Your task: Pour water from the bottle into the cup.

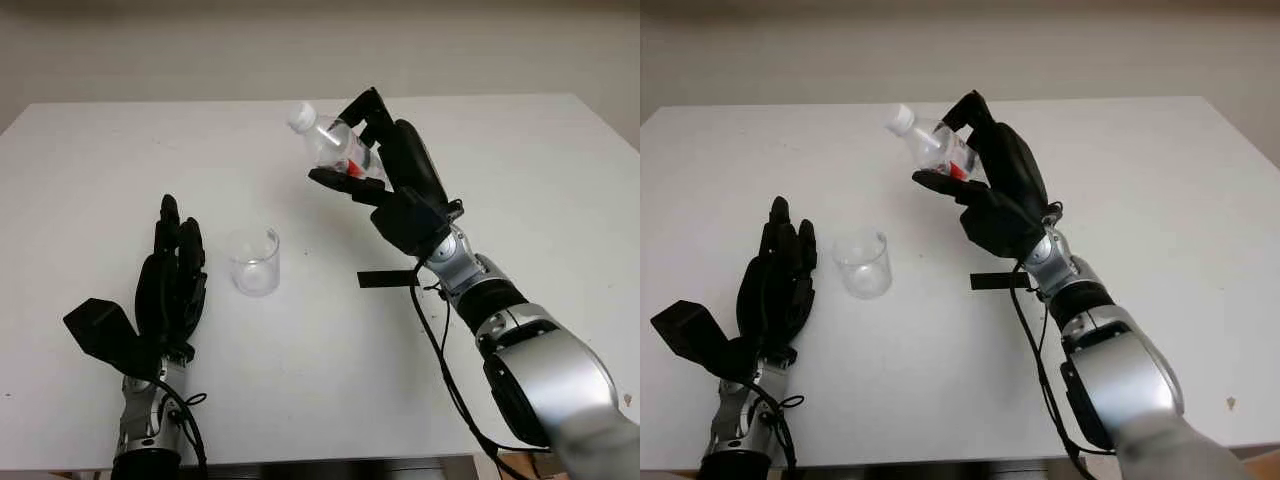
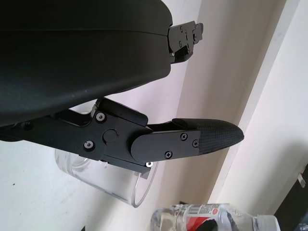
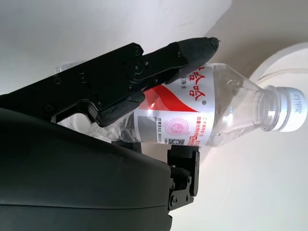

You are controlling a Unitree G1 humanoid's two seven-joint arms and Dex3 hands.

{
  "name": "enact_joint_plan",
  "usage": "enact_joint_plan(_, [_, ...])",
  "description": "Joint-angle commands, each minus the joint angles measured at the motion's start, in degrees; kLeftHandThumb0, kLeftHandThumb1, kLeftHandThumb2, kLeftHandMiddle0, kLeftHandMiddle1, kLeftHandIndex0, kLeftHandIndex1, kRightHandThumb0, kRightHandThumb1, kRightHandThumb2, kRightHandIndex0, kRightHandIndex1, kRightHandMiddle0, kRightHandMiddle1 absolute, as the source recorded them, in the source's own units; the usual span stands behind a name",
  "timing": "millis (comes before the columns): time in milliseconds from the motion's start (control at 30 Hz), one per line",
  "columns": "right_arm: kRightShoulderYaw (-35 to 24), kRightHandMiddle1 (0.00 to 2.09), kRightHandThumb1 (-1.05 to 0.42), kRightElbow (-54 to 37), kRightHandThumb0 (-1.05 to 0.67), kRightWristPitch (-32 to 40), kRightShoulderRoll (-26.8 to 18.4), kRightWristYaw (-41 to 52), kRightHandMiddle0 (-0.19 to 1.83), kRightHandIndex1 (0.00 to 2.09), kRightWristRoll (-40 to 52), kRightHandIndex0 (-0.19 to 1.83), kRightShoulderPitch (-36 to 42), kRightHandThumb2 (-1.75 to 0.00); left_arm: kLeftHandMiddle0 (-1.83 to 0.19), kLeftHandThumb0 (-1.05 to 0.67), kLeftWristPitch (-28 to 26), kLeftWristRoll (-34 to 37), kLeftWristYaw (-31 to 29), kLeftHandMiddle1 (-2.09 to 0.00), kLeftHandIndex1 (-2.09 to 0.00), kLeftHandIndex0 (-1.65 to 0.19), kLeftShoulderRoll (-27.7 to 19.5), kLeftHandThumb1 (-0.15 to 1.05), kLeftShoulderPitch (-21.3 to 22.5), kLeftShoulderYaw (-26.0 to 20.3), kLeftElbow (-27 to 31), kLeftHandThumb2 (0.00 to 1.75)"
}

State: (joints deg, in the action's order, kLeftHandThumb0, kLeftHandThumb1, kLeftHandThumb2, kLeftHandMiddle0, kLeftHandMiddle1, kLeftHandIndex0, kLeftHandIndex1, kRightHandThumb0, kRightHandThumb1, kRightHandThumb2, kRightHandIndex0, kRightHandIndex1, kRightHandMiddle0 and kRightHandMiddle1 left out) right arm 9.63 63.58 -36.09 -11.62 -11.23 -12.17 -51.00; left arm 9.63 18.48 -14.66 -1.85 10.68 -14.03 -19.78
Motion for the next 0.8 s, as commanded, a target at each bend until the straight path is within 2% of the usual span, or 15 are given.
enact_joint_plan(0, [-2.9, 2.09, -1.05, -3.0, -0.35, 1.8, 0.9, 2.4, 0.94, 2.09, 3.2, 1.32, 1.5, -0.38, 0.18, -0.76, -1.3, 0.0, 0.3, -0.05, -0.04, 0.18, 0.5, 1.05, -3.3, 0.0, -2.0, 0.45])
enact_joint_plan(167, [-10.9, 2.09, -1.05, -10.1, -0.34, 12.0, 3.7, 11.9, 0.88, 2.09, 15.6, 1.29, 5.4, -0.38, 0.19, -0.75, -1.8, 0.1, 0.1, -0.05, -0.04, 0.19, 0.3, 1.05, -3.5, 0.0, -1.4, 0.46])
enact_joint_plan(233, [-12.2, 2.09, -1.05, -15.9, -0.36, 17.5, 3.9, 13.1, 0.82, 2.09, 17.9, 1.28, 7.9, -0.39, 0.19, -0.76, -2.1, 0.1, 0.0, -0.05, -0.04, 0.19, 0.1, 1.05, -3.5, 0.0, -1.4, 0.46])
enact_joint_plan(467, [-14.8, 2.09, -1.05, -38.2, -0.38, 36.8, 5.3, 12.9, 0.9, 2.09, 22.5, 1.38, 17.7, -0.36, 0.19, -0.76, -2.3, 0.2, -0.5, -0.04, -0.02, 0.19, -0.1, 1.05, -3.3, -0.1, -1.3, 0.46])
enact_joint_plan(600, [-16.1, 2.09, -1.05, -43.1, -0.38, 41.5, 5.9, 12.9, 0.91, 2.09, 23.9, 1.41, 20.2, -0.35, 0.19, -0.77, -2.2, -0.2, -0.6, -0.03, -0.01, 0.19, -0.5, 1.05, -3.5, 0.0, -1.2, 0.48])
enact_joint_plan(767, [-16.9, 2.09, -1.05, -44.7, -0.38, 43.3, 6.3, 12.9, 0.93, 2.09, 23.7, 1.42, 21.4, -0.35, 0.19, -0.77, -2.2, -0.3, -0.7, -0.02, -0.01, 0.19, -0.7, 1.05, -3.7, 0.0, -0.8, 0.48])
